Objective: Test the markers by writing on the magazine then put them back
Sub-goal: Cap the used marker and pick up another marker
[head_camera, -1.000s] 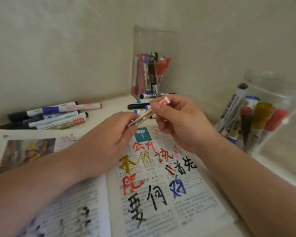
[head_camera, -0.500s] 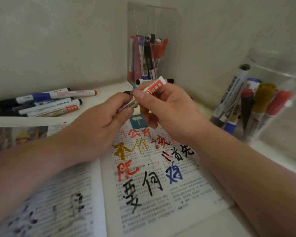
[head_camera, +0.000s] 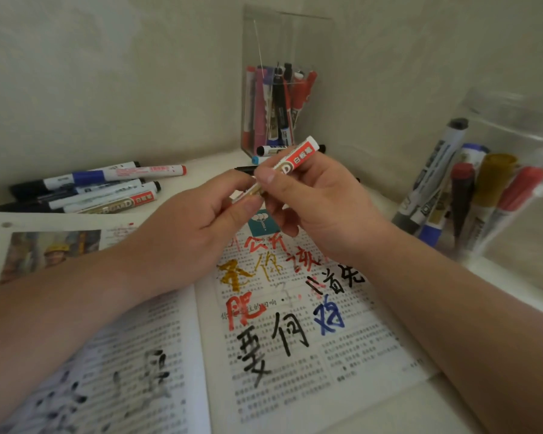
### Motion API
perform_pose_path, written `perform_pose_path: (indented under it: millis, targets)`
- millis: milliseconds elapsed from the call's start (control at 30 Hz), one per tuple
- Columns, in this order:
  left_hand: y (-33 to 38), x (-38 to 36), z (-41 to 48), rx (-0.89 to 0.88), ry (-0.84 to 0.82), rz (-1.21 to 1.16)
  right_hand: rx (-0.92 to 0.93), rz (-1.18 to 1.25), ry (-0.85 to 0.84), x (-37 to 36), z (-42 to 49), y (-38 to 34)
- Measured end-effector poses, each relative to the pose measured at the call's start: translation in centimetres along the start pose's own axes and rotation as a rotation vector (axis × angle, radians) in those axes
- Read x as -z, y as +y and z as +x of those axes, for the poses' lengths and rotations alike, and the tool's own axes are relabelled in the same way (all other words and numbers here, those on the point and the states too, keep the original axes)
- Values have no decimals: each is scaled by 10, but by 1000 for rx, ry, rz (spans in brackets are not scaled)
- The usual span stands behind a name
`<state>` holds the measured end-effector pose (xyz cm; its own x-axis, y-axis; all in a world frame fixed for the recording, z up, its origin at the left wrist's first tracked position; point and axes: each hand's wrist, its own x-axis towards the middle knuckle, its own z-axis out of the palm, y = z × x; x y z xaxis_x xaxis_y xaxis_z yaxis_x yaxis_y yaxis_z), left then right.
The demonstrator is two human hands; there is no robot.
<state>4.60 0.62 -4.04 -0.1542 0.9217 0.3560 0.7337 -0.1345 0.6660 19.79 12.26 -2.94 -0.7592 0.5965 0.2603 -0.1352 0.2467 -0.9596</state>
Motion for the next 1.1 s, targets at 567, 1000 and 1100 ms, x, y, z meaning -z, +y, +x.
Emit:
perform_pose_path:
  millis: [567, 1000, 1100]
  targets:
    - [-2, -1, -1, 34, 10, 22, -58, -149, 203, 19, -5, -24]
    - [-4, -1, -3, -202, 7, 128, -255, -85, 70, 54, -95, -15]
    - [-3, -3, -5, -206, -28, 119, -190, -92, 126, 51, -102, -13]
